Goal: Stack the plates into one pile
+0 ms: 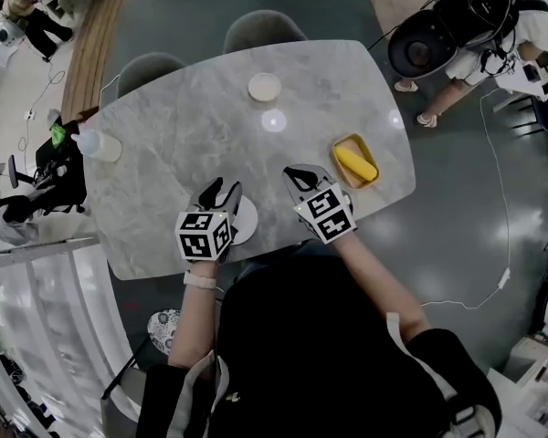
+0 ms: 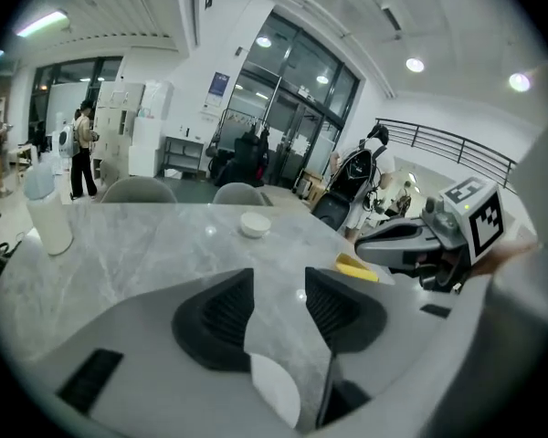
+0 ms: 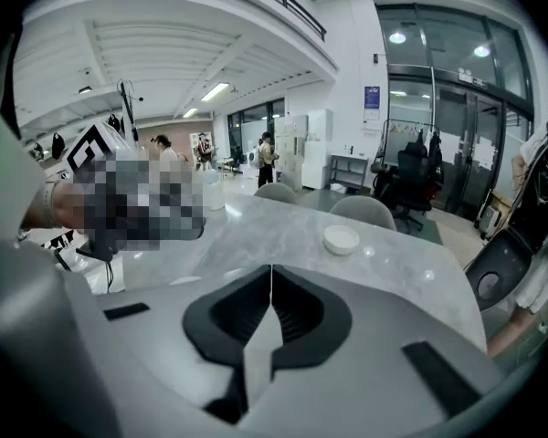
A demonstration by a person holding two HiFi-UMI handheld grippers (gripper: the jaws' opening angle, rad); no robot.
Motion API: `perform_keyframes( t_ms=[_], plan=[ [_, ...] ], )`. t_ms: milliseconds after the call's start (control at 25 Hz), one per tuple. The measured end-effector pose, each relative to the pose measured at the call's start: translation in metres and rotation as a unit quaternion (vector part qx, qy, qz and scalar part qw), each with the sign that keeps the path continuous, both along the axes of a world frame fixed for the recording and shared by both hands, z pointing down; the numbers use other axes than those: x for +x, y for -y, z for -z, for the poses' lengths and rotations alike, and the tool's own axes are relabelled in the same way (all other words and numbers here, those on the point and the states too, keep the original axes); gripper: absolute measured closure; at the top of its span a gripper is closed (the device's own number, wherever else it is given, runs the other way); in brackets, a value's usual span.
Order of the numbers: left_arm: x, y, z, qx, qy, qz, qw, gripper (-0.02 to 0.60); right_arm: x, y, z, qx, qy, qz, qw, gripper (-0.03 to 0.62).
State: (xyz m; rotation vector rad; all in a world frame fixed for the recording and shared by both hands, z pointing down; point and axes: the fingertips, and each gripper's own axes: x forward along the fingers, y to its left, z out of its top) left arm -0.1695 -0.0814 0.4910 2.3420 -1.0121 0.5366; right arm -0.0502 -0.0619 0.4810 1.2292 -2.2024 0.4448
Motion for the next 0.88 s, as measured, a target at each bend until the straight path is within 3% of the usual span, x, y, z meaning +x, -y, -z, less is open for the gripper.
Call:
perform_keyframes(
  t_ms=[240, 440, 680, 880],
  plan=[
    [0.040, 0.009, 0.060, 0.059, -0.034, -0.021, 0.9975, 0.425, 0.032, 0.006, 0.059, 0.057, 0.019, -0.016, 0.998, 0.577],
    [0.065, 0.013, 0.102, 0.102, -0.044, -0.029, 0.9934, 0.488, 0.059, 0.007, 0.104, 0.100, 0.034, -0.031, 0.994, 0.577],
    [0.089, 0.017, 0.149, 0.154, -0.072, -0.033, 0.9849, 0.565, 0.090, 0.004, 0.153, 0.147, 0.047, -0.049, 0.987, 0.577],
    [0.099, 0.018, 0.180, 0.189, -0.103, -0.039, 0.9758, 0.572, 0.109, -0.001, 0.179, 0.179, 0.049, -0.062, 0.981, 0.577]
  ],
)
